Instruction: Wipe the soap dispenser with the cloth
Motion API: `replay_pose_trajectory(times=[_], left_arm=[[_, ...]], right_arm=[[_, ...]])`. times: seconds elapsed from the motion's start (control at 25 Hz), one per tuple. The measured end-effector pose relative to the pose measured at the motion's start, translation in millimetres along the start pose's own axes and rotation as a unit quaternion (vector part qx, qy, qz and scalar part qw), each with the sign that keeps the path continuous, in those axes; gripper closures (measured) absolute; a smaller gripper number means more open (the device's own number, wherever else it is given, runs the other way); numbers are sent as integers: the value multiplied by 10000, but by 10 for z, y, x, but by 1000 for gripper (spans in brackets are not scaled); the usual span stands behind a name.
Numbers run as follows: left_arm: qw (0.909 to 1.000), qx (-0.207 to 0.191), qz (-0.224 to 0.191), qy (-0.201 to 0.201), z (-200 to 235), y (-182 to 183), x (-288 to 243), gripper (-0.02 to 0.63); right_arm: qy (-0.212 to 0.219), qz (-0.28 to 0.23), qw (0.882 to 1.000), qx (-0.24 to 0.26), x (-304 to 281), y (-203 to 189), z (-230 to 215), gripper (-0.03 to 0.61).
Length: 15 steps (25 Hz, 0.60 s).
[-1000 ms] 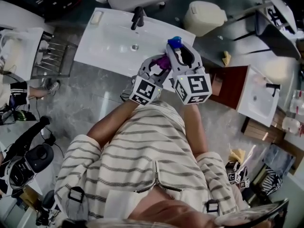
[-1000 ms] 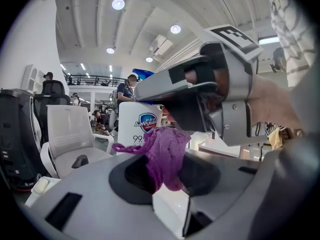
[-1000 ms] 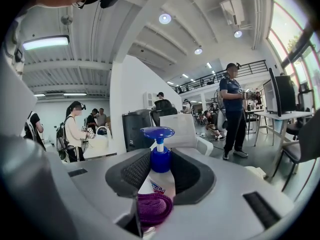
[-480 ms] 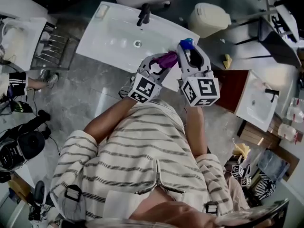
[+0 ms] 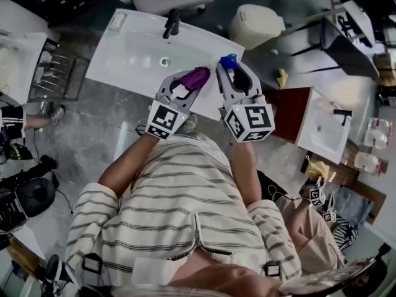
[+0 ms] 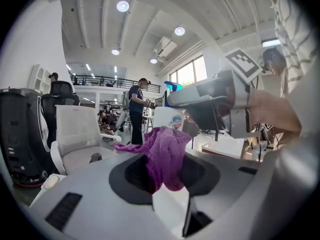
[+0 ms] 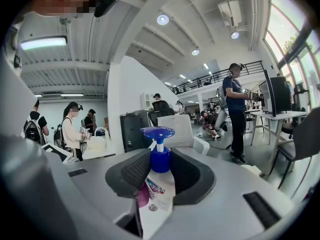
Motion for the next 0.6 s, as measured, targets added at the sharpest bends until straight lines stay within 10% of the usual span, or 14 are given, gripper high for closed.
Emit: replay_pose_trajectory(times=[0.6], left_arm=[[9968, -128, -273, -736, 245, 240, 58, 482]], right_arm=[[570, 1, 9983, 108, 71, 74, 11, 454]])
Point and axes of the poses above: the fingertips, and each gripper's own axes: x backward along the fingers, z to its left, y out of its top, the point moved 4 cm from there along x, backward along the fingers, and after that the axes turned 5 degrees about -z, right-handed, at the moved point
